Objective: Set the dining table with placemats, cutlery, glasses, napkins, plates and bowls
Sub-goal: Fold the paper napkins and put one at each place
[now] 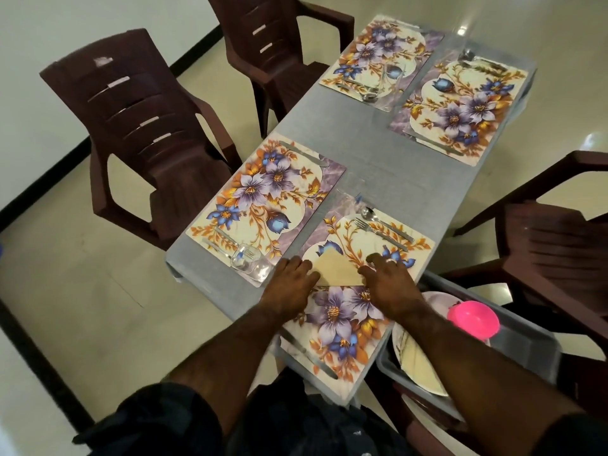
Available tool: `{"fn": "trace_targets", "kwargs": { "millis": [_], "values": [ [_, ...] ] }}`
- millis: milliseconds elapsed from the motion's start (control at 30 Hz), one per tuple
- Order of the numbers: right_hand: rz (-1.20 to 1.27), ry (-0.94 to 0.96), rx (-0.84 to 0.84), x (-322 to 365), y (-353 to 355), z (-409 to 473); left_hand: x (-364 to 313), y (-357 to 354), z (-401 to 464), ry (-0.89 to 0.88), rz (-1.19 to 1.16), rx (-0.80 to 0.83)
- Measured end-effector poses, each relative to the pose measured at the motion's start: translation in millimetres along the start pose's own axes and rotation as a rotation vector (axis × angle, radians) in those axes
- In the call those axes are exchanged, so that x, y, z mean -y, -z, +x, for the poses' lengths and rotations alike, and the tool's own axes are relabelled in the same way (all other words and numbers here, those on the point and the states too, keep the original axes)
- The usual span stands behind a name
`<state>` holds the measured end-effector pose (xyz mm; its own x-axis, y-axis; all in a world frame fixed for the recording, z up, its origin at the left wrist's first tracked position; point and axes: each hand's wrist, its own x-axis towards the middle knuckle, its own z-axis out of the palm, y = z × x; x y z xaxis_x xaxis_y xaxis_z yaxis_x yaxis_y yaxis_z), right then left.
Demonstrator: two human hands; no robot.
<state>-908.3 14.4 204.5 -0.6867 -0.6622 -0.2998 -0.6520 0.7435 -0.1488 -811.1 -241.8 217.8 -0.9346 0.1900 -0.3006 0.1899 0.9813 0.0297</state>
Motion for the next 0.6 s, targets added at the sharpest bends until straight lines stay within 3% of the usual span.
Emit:
{"fn": "trace_targets", "kwargs": {
  "millis": [267,500,600],
  "values": [
    [-0.034,0.222,0.118,-7.6,23.1,53.9,23.9,16.7,51.9,-0.124,0.049,0.067],
    [-0.096,0.174,0.342,-9.0,22.8,70.5,30.9,16.7,57.2,-0.044,0.025,0.241],
    [-0.121,0.147,0.389,-4.1,27.1,74.3,23.1,17.0,55.1,0.127,-0.092,0.255]
  ]
}}
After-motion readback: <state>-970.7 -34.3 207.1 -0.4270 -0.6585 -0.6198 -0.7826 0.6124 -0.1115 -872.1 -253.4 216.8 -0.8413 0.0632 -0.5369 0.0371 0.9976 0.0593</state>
